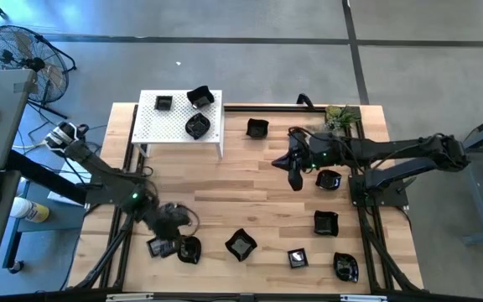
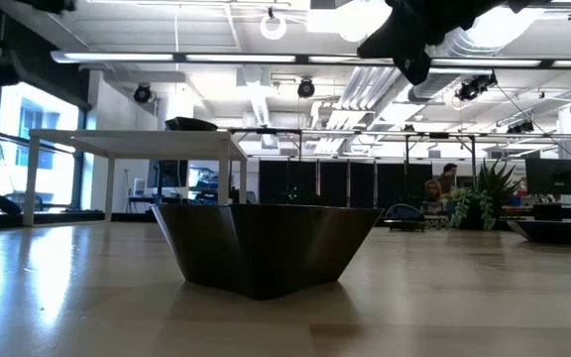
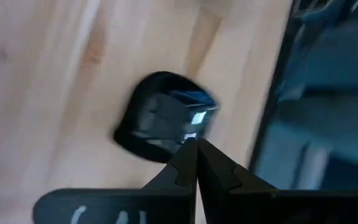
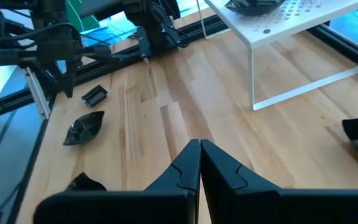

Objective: Pick & Place Mini shaped plates
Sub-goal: Stack the black leaf shaped plate on top of the other black leaf shaped plate on the shelf

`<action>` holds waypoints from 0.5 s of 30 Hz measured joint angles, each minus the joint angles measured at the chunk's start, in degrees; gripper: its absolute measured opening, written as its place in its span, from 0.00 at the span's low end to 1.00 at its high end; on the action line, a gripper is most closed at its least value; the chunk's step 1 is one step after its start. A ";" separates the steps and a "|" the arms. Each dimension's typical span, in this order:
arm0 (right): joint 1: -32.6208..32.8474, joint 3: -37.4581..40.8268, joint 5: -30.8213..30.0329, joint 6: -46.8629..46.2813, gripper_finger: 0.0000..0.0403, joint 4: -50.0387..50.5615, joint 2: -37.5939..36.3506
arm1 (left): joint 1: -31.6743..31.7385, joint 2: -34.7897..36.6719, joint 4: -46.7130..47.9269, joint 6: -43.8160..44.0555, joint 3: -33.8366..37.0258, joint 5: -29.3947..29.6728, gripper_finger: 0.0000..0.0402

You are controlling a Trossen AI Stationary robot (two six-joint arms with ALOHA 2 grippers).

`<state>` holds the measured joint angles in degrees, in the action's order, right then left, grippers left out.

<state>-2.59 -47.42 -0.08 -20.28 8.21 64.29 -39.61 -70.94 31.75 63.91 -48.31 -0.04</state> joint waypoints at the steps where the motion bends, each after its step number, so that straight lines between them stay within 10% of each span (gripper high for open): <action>1: 0.27 0.00 -0.02 -0.23 0.02 0.01 0.00 | -1.43 0.00 -1.10 4.21 0.00 1.23 0.00; 15: 1.64 0.00 -0.70 3.33 0.02 -0.37 0.00 | -8.45 -4.33 -2.45 52.86 0.02 5.79 0.18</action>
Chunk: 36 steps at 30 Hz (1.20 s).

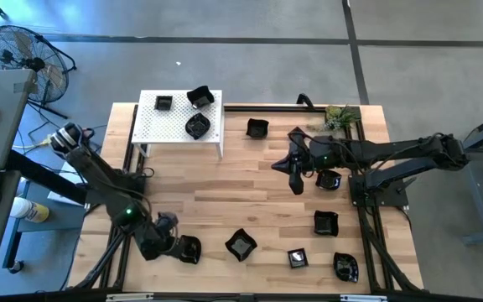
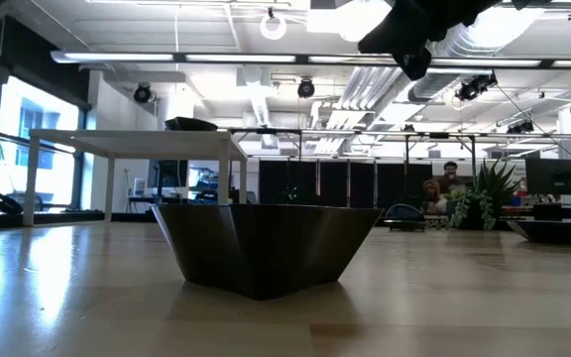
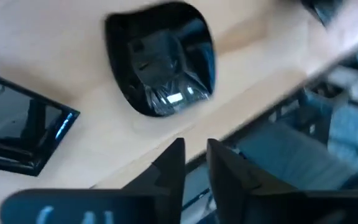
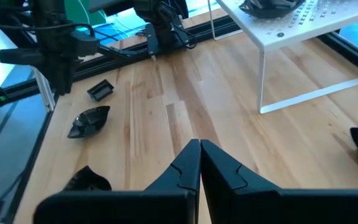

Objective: Pick & Place Mini shaped plates
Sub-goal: Stack the black leaf shaped plate on top of the other black leaf shaped plate on the shelf

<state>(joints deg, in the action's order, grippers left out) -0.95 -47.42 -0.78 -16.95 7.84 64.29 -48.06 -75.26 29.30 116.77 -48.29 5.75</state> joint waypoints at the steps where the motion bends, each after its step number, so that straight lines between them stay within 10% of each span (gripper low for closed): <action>1: 0.00 0.00 0.00 0.42 0.02 0.00 0.00 | 0.04 -0.58 0.92 1.96 0.00 0.61 0.20; 36: 0.00 0.00 0.59 0.50 0.02 -0.44 0.02 | 0.03 -8.44 -2.01 14.41 5.07 4.09 0.26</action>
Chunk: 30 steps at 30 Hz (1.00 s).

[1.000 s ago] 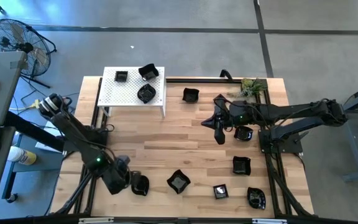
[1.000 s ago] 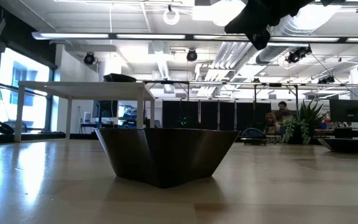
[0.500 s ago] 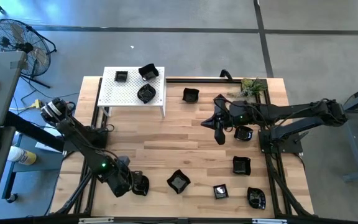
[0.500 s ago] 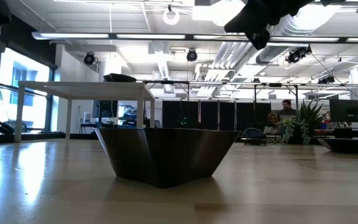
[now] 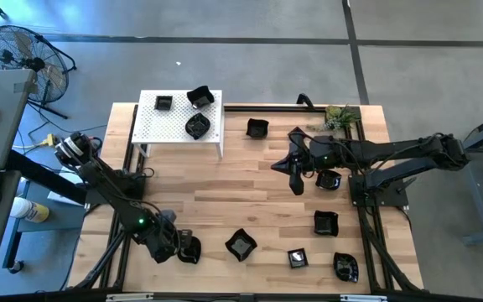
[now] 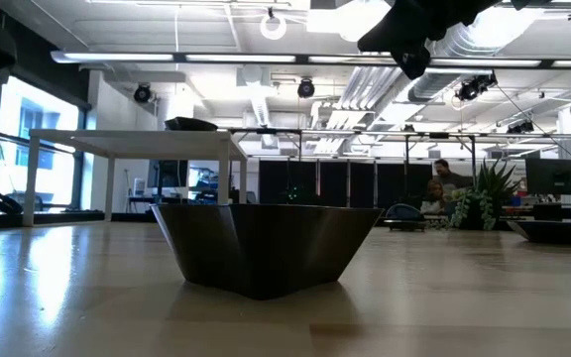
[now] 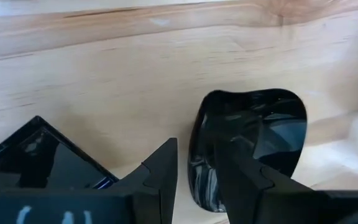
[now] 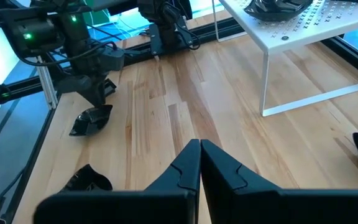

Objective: Pick & Place Mini shaped plates
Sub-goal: Stack the black leaf shaped plate on top of the other black leaf shaped plate on the shelf

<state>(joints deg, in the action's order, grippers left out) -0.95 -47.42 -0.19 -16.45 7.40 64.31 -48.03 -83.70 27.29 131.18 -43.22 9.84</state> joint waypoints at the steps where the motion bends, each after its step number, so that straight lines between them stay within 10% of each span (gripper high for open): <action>1: 0.00 0.00 0.00 0.00 0.02 0.02 0.00 | 0.02 0.00 0.02 -0.03 0.00 0.05 0.26; 30: 0.00 0.00 -0.06 0.42 0.02 0.02 0.02 | 0.02 0.00 -2.70 -0.94 -0.02 0.27 0.02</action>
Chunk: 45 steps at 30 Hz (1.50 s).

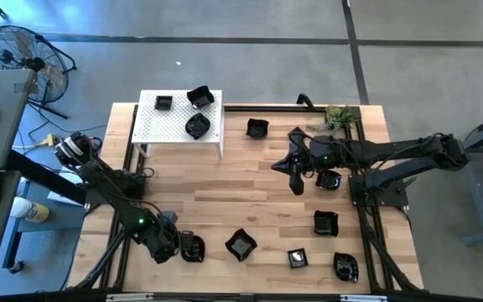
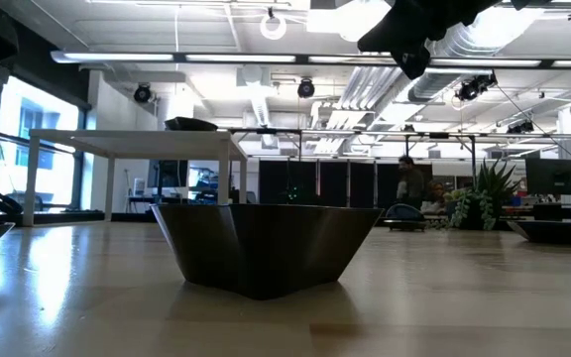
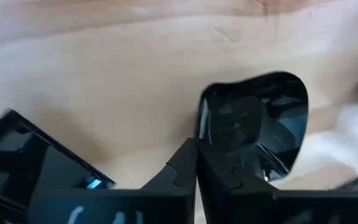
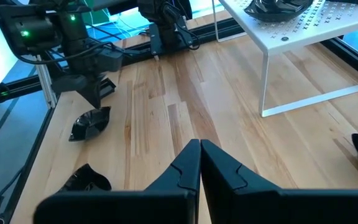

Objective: Pick & Place Mini shaped plates
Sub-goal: Stack the black leaf shaped plate on top of the other black leaf shaped plate on the shelf

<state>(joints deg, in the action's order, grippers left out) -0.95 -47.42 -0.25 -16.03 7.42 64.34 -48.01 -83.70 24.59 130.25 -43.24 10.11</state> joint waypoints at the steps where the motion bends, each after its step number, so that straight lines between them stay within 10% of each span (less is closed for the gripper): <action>1: 0.00 0.00 0.00 0.00 0.02 0.00 0.00 | 0.00 0.02 -0.40 0.01 -0.02 -0.04 0.04; 14: 0.00 0.00 0.00 0.02 0.02 0.00 0.00 | 0.00 -0.29 -0.98 0.52 -0.02 1.08 0.29; 36: 0.00 0.00 0.02 1.09 0.02 0.00 0.00 | 1.15 4.28 -2.06 -5.51 -0.02 3.84 0.01; 45: 0.00 0.00 0.02 1.11 0.02 0.00 0.00 | 14.08 20.34 9.05 -30.21 -3.56 4.74 0.00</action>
<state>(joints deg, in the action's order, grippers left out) -0.95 -47.42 -0.23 -14.92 7.42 64.34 -33.93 -63.37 33.65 100.04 -46.80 14.85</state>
